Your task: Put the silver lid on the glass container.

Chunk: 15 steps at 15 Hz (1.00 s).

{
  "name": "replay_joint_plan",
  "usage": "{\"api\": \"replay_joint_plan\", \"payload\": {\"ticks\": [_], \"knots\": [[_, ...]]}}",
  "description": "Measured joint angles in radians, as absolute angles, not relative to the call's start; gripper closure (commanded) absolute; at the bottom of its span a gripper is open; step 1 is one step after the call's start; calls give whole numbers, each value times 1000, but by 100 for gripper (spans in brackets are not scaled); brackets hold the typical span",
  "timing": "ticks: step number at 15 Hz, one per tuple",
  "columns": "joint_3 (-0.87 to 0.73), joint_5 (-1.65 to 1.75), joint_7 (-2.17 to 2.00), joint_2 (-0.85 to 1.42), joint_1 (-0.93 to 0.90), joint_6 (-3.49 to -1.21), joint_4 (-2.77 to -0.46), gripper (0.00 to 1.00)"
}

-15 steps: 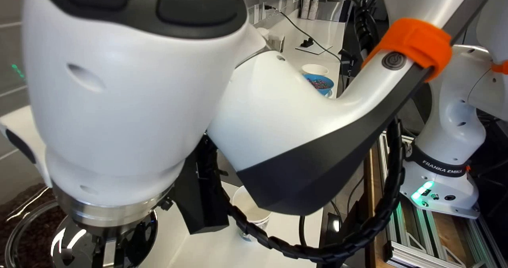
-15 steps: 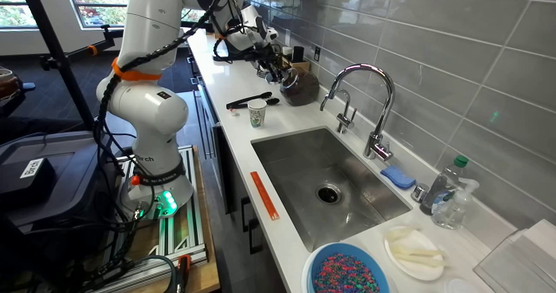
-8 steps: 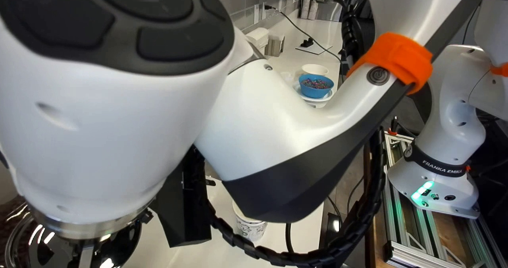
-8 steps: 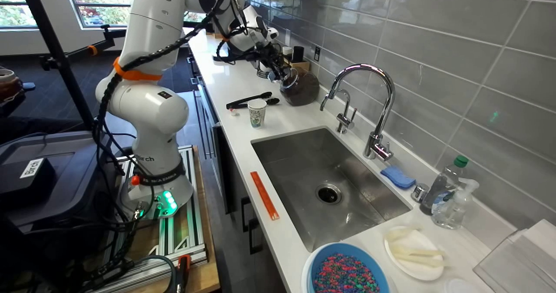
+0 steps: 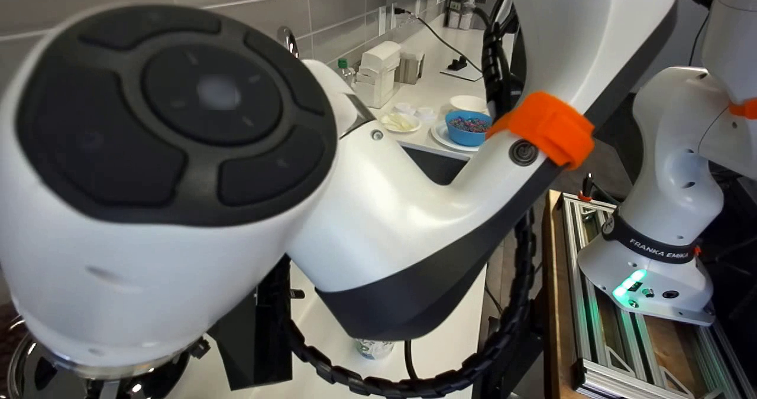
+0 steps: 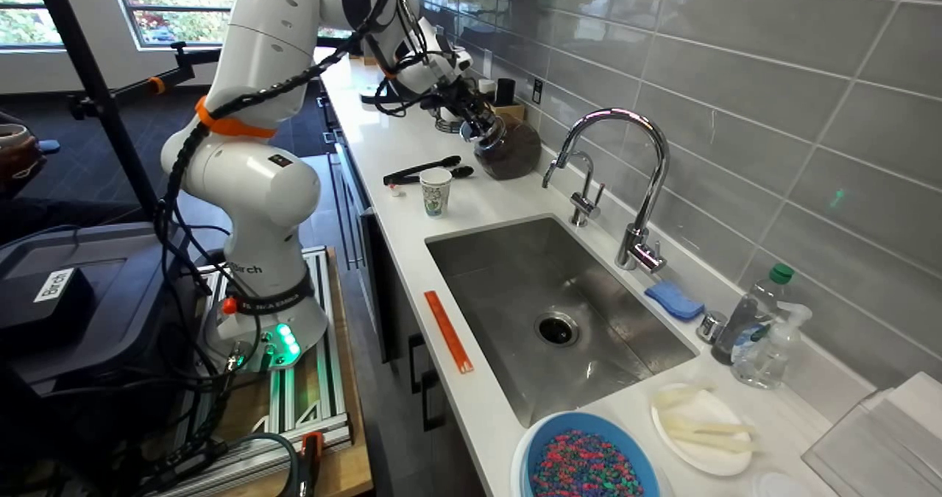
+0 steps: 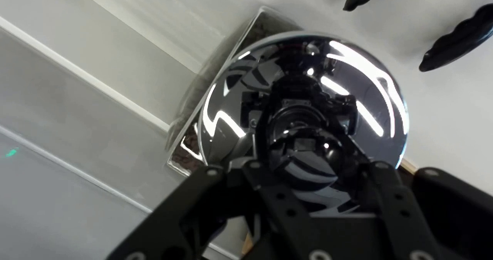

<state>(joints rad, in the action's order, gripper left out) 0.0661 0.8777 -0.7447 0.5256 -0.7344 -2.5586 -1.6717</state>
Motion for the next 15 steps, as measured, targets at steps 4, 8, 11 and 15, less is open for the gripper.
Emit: {"api": "replay_joint_plan", "payload": {"ticks": [4, 8, 11, 15], "knots": [[50, 953, -821, 554, -742, -2572, -1649, 79], [44, 1046, -903, 567, -748, -2572, -1637, 79], [44, 1111, -954, 573, -751, -2572, -1630, 79], [48, 1182, -1013, 575, -751, -2572, -1630, 79]]}}
